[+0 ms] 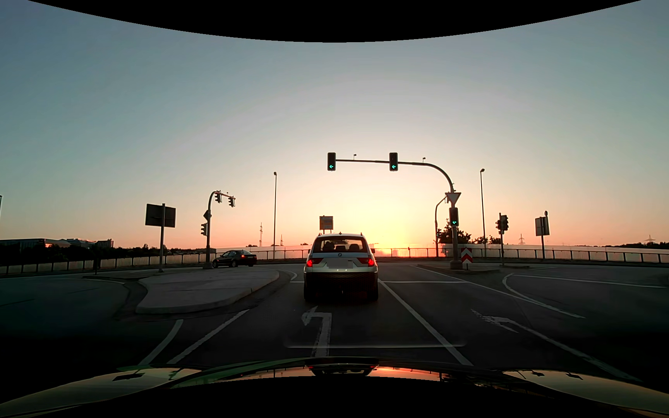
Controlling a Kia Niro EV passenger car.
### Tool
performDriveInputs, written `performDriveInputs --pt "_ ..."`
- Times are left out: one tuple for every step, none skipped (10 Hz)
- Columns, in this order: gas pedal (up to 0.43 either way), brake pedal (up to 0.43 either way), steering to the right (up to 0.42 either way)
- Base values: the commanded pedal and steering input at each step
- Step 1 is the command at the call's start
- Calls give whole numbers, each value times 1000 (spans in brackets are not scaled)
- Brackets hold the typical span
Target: Follow the waypoints while adhering to traffic rules and regulations
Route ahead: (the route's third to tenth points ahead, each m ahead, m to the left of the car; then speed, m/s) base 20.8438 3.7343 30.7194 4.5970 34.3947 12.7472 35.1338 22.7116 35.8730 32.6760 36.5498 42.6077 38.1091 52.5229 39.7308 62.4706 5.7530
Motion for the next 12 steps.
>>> performDriveInputs --pt "299 0 8" --pt "280 0 8" --pt "260 0 8" --pt "228 0 7" --pt "169 0 6" --pt "157 0 6" --pt "98 0 6" --pt "98 0 6" --pt "98 0 3" --pt "98 0 -1" --pt "98 0 -3" --pt "98 0 -3"
